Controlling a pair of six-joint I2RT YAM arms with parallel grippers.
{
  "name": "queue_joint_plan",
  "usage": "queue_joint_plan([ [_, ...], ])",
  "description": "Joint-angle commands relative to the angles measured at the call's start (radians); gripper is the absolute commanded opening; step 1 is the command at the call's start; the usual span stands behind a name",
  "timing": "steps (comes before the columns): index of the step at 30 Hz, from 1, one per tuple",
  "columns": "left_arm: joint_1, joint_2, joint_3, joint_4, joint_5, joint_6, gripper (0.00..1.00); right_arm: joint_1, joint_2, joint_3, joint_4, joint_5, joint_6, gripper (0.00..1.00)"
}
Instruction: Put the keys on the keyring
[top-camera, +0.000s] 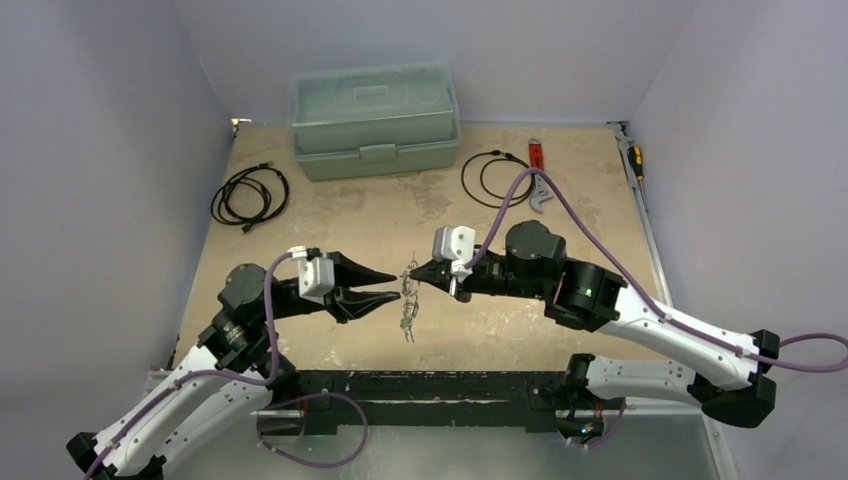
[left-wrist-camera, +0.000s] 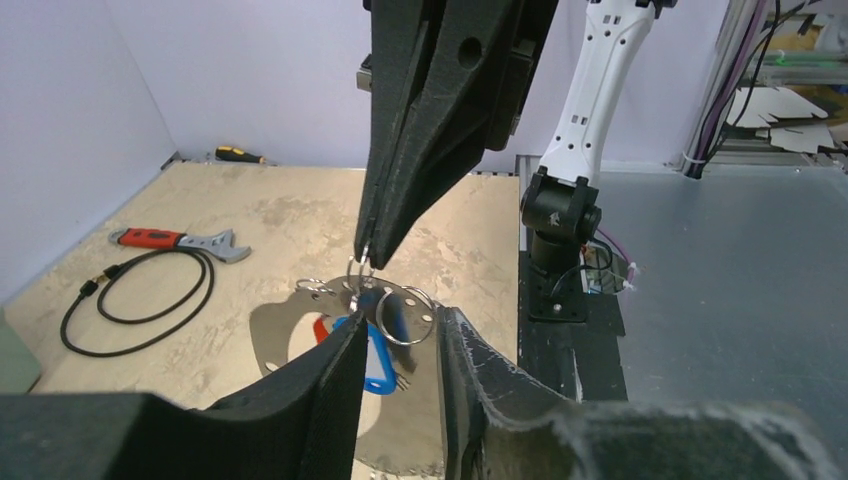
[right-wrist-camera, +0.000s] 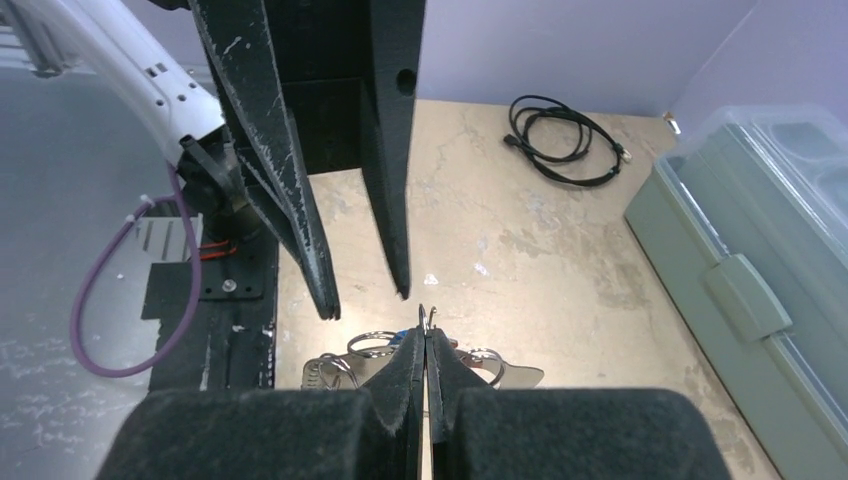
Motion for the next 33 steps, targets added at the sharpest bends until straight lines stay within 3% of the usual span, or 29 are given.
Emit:
queue_joint_plan([
  [1, -0.003, -0.023, 0.037, 0.008, -0.047, 0.024, 0.32, -0.001, -0.037, -0.004, 0.097, -0.099, 0.015, 0.00],
  [8, -0.002, -0.003, 0.034, 0.045, 0.000, -0.002, 0.36, -0.001, -0.047, -0.026, 0.165, -0.175, 0.047, 0.00],
  [16, -0.002, 0.021, 0.022, 0.094, 0.042, -0.036, 0.23, -0.001, -0.022, -0.039, 0.234, -0.193, 0.058, 0.00],
  [24, -0.002, 0.022, 0.015, 0.125, 0.057, -0.054, 0.25, -0.001, -0.010, -0.047, 0.259, -0.204, 0.061, 0.00],
  [31, -0.001, 0.023, 0.013, 0.133, 0.046, -0.064, 0.17, -0.001, -0.009, -0.065, 0.278, -0.218, 0.076, 0.00],
  [33, 0.000, 0.021, 0.012, 0.134, 0.036, -0.065, 0.11, -0.001, -0.006, -0.070, 0.300, -0.229, 0.081, 0.00],
])
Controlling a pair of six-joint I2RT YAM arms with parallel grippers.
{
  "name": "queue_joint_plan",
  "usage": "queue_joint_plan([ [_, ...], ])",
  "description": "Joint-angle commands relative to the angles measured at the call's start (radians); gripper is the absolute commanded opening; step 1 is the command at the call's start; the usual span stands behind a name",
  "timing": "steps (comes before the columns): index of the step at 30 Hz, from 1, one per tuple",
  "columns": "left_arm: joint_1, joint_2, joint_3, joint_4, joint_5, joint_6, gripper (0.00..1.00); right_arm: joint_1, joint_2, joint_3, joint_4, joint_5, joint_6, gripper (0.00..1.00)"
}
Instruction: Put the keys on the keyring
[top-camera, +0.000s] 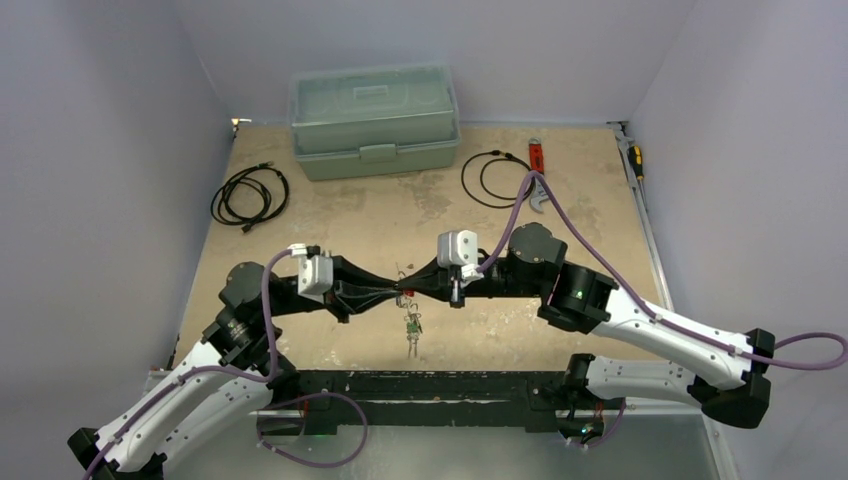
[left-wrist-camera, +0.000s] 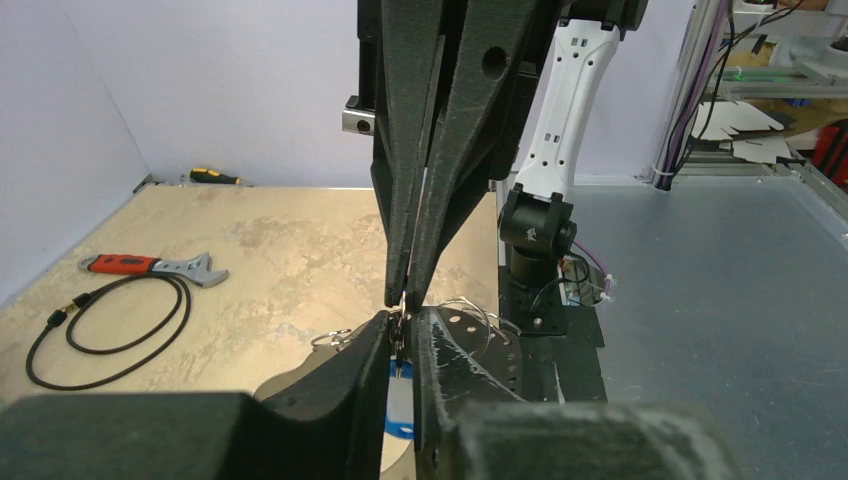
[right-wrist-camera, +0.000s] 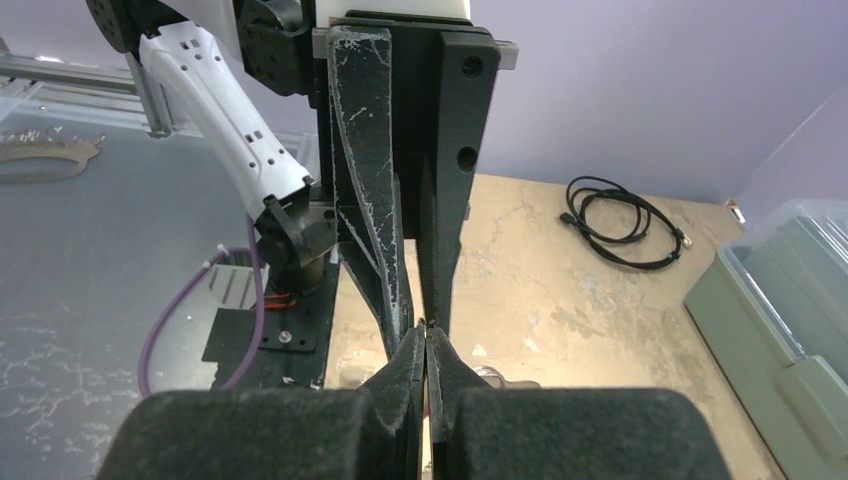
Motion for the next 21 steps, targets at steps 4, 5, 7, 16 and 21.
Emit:
queue_joint_plan([
  [4, -0.002, -0.006, 0.010, 0.051, -0.033, -0.019, 0.00, 0.000, 0.000, -0.022, 0.150, -0.065, 0.048, 0.00],
  [5, -0.001, -0.005, 0.009, 0.051, -0.035, -0.020, 0.00, 0.001, -0.002, -0.027, 0.163, -0.074, 0.055, 0.00],
  [7, -0.001, 0.003, 0.013, 0.041, -0.039, -0.020, 0.00, 0.002, -0.013, -0.038, 0.189, -0.070, 0.069, 0.00],
  [16, 0.003, 0.014, 0.036, -0.039, -0.135, 0.014, 0.00, 0.000, -0.073, -0.087, 0.423, 0.632, 0.538, 0.52],
  [21, 0.003, 0.032, 0.040, -0.055, -0.157, 0.020, 0.00, 0.001, -0.094, -0.106, 0.536, 0.827, 0.763, 0.83],
])
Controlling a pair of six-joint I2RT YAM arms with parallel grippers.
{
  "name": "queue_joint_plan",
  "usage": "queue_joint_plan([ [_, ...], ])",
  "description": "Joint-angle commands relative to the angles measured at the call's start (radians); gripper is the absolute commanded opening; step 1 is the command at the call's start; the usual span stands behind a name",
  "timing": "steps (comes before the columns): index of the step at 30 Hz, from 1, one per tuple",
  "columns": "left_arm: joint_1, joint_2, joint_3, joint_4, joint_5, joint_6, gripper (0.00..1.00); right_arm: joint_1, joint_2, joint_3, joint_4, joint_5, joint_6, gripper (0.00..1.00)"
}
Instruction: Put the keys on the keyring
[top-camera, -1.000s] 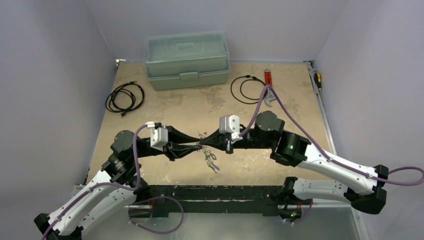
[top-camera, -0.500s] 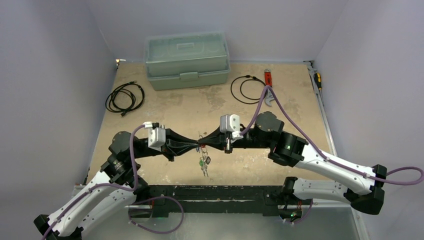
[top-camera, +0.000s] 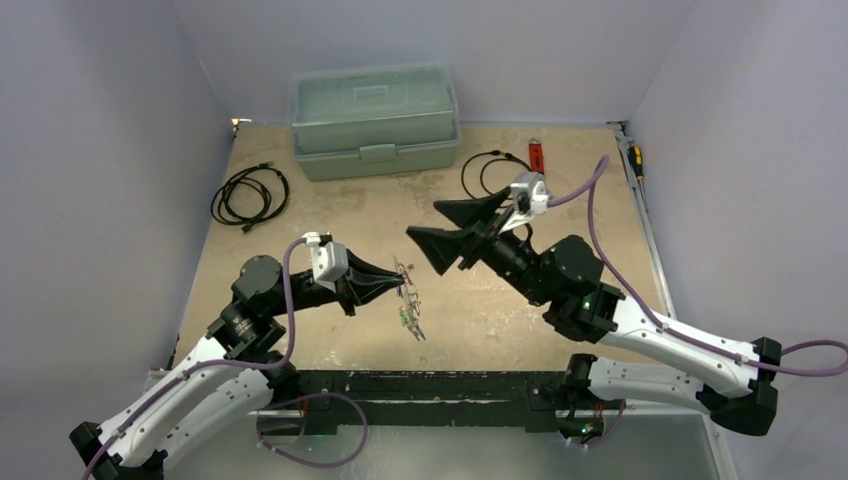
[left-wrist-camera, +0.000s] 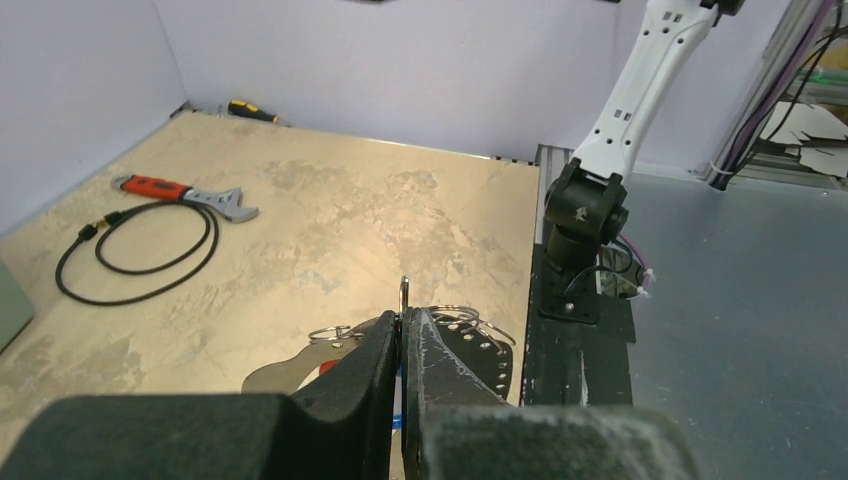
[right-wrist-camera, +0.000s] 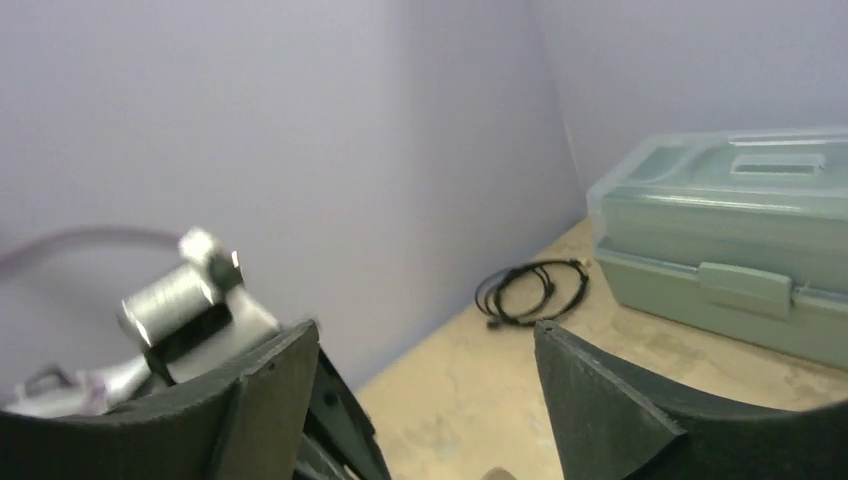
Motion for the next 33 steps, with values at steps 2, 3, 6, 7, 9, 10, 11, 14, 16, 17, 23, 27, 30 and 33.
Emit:
queue_joint_plan([
  [2, 0.005, 0.013, 0.042, 0.019, -0.049, 0.015, 0.00, 0.002, 0.012, 0.066, 0.106, 0.352, 0.393, 0.87],
  [3, 0.005, 0.018, 0.043, 0.017, -0.050, 0.016, 0.00, 0.002, 0.028, 0.103, 0.060, 0.369, 0.456, 0.88],
  [6, 0.008, 0.033, 0.047, 0.014, -0.054, 0.017, 0.00, 0.004, 0.105, 0.243, -0.140, 0.414, 0.594, 0.90],
  [7, 0.010, 0.038, 0.048, 0.016, -0.055, 0.016, 0.00, 0.005, 0.129, 0.284, -0.181, 0.415, 0.620, 0.90],
  [9, 0.013, 0.045, 0.050, 0.016, -0.053, 0.012, 0.00, 0.007, 0.162, 0.340, -0.232, 0.412, 0.660, 0.91],
  [10, 0.013, 0.046, 0.048, 0.016, -0.053, 0.012, 0.00, 0.008, 0.171, 0.350, -0.233, 0.405, 0.672, 0.92],
  [11, 0.012, 0.046, 0.048, 0.016, -0.054, 0.012, 0.00, 0.008, 0.174, 0.354, -0.229, 0.402, 0.686, 0.95],
  [14, 0.014, 0.046, 0.048, 0.015, -0.058, 0.010, 0.00, 0.008, 0.171, 0.338, -0.175, 0.379, 0.706, 0.99],
  [16, 0.014, 0.046, 0.047, 0.017, -0.057, 0.008, 0.00, 0.008, 0.167, 0.324, -0.147, 0.339, 0.754, 0.99],
  [17, 0.015, 0.048, 0.048, 0.018, -0.057, 0.008, 0.00, 0.008, 0.163, 0.316, -0.140, 0.345, 0.773, 0.99],
  [23, 0.015, 0.049, 0.047, 0.020, -0.055, 0.000, 0.00, 0.006, 0.114, 0.270, -0.127, 0.430, 0.905, 0.99],
  [27, 0.016, 0.048, 0.047, 0.020, -0.048, -0.001, 0.00, 0.005, 0.085, 0.249, -0.150, 0.551, 0.948, 0.99],
  [30, 0.016, 0.046, 0.048, 0.019, -0.040, -0.002, 0.00, -0.008, 0.077, 0.212, -0.085, 0.627, 0.778, 0.99],
  [33, 0.016, 0.047, 0.053, 0.007, -0.028, 0.006, 0.00, -0.012, 0.047, 0.121, 0.076, 0.546, 0.343, 0.99],
])
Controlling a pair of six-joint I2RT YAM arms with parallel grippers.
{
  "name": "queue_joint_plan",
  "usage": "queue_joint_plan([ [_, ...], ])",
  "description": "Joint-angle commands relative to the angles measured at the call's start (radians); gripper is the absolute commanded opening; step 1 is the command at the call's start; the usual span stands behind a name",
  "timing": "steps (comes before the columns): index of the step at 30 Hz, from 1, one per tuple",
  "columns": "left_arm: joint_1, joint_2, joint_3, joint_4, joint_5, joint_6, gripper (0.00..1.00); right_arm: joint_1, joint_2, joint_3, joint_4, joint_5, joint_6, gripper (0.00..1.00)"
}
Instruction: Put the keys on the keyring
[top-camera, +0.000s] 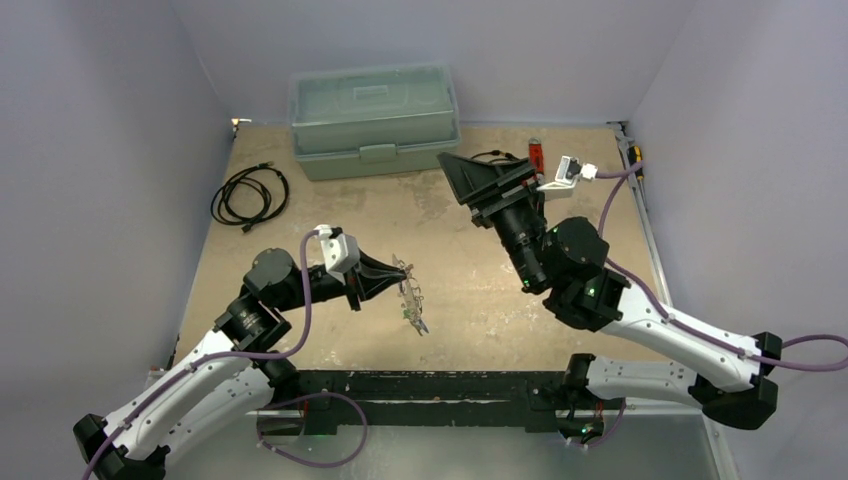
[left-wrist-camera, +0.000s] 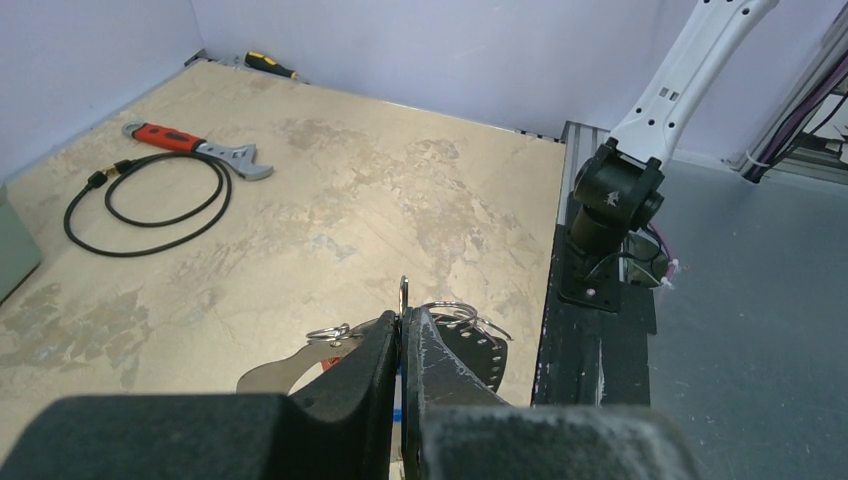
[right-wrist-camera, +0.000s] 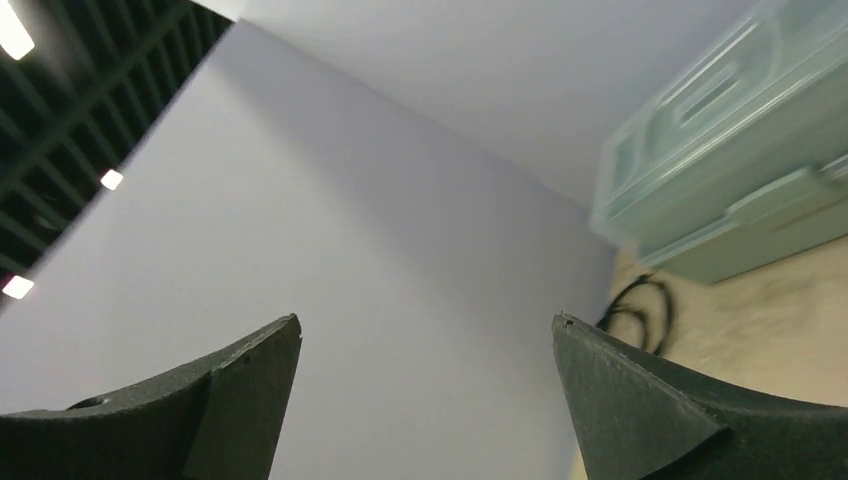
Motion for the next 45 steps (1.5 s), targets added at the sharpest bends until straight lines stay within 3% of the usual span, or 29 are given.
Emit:
queue_joint_plan([
  [1, 0.004, -0.007, 0.056, 0.037, 0.025, 0.003, 0.00, -0.010, -0.045, -0.111, 0.227, -0.061, -0.560, 0.99],
  [3, 0.005, -0.001, 0.063, 0.023, 0.049, 0.012, 0.00, -0.017, -0.057, -0.119, 0.185, -0.252, -0.759, 0.99],
  [5, 0.005, 0.005, 0.069, 0.011, 0.073, 0.021, 0.00, -0.022, -0.047, -0.065, 0.029, -0.374, -0.904, 0.99],
  [8, 0.004, 0.014, 0.076, -0.001, 0.119, 0.032, 0.00, -0.023, -0.022, 0.018, -0.208, -0.504, -1.088, 0.87],
  [10, 0.004, 0.019, 0.081, -0.012, 0.153, 0.040, 0.00, -0.034, -0.037, 0.017, -0.272, -0.596, -1.164, 0.79],
  [18, 0.004, 0.027, 0.089, -0.019, 0.248, 0.047, 0.00, -0.039, -0.067, 0.046, -0.517, -1.027, -1.319, 0.66],
  [31, 0.002, 0.020, 0.083, -0.004, 0.303, 0.037, 0.00, -0.039, 0.055, 0.083, -0.628, -1.141, -1.306, 0.36],
  [45, -0.005, -0.002, 0.078, -0.004, 0.298, 0.042, 0.00, -0.045, 0.117, 0.104, -0.638, -1.119, -1.286, 0.26],
])
